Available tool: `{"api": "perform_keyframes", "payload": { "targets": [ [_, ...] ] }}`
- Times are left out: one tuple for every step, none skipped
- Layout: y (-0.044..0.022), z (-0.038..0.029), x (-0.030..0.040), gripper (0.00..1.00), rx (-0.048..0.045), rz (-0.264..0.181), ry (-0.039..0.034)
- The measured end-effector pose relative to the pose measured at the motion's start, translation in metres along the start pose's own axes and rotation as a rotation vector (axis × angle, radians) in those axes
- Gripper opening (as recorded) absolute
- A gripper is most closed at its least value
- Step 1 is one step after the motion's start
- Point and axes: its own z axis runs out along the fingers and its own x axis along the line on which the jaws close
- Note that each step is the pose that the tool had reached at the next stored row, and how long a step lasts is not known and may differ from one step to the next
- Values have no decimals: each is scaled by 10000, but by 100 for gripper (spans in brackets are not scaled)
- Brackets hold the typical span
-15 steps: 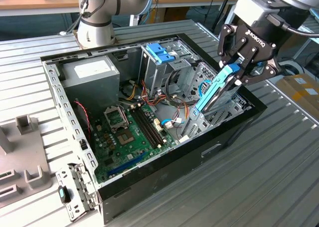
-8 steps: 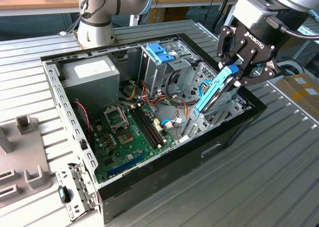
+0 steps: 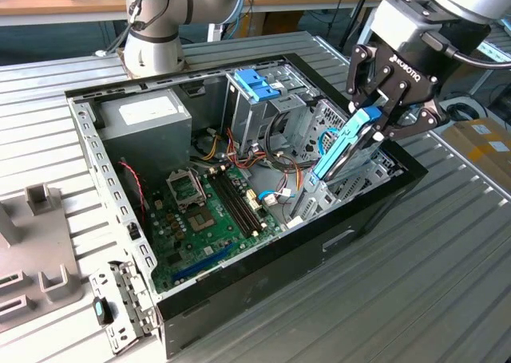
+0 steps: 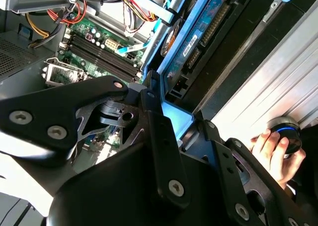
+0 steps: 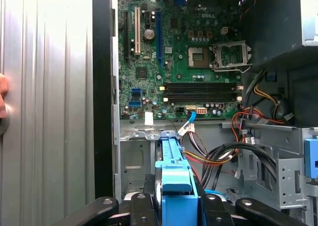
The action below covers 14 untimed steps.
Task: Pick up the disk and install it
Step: 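Insert the disk into the insertion slot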
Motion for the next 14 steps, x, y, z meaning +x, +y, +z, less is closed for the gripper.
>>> {"api": "perform_keyframes", "payload": {
  "targets": [
    [0,5,0,37,0,0,0],
    [0,11,1,37,0,0,0],
    [0,12,1,37,0,0,1],
    [-1,12,1,37,0,0,0],
    [-1,13,1,37,-1,0,0],
    [-1,13,1,37,0,0,0],
    [-1,13,1,37,0,0,0],
    [-1,14,1,37,1,-1,-1],
    [-1,14,1,38,0,-1,-1],
    [-1,13,1,45,0,0,1],
    [-1,14,1,45,0,-1,0],
    [-1,14,1,45,0,0,0],
    [-1,14,1,45,0,-1,-1],
    [-1,14,1,45,0,0,0]
  ]
}}
